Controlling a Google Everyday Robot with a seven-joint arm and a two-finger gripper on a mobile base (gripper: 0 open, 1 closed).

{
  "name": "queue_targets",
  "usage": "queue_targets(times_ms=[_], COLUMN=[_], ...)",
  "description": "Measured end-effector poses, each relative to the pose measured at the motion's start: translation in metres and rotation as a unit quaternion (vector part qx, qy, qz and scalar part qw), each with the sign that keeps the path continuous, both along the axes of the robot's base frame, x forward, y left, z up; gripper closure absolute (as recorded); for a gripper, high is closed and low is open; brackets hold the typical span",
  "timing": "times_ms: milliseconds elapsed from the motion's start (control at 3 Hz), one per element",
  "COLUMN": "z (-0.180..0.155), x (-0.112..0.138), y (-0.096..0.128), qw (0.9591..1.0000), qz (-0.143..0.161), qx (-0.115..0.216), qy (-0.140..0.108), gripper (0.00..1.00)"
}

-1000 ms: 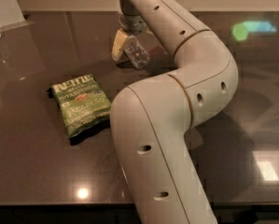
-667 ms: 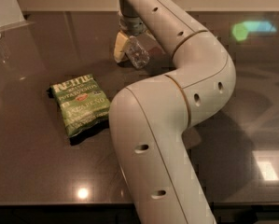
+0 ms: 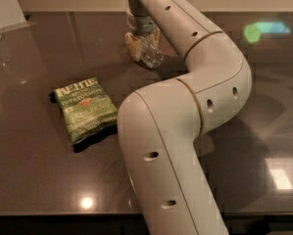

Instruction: Place water bottle upright

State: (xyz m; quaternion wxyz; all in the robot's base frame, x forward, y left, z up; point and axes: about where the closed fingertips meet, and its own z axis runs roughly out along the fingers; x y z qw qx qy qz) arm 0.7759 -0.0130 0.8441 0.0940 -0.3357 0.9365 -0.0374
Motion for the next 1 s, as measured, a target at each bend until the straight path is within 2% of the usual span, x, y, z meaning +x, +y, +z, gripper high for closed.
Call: queue_targets(times_ms=[333, 667, 1000], z=[0.013, 0.036, 0.066], x=[-0.005, -0.017, -0.036], y=[0.001, 0.004, 0.009], qw=[0.9996, 0.9958, 0.9822], qz=[0.017, 0.064, 0.134], qx=[0.02, 0.064, 0.128], qy=[-0.005, -0.016, -0.033], gripper=[0.74, 0.97, 1.0])
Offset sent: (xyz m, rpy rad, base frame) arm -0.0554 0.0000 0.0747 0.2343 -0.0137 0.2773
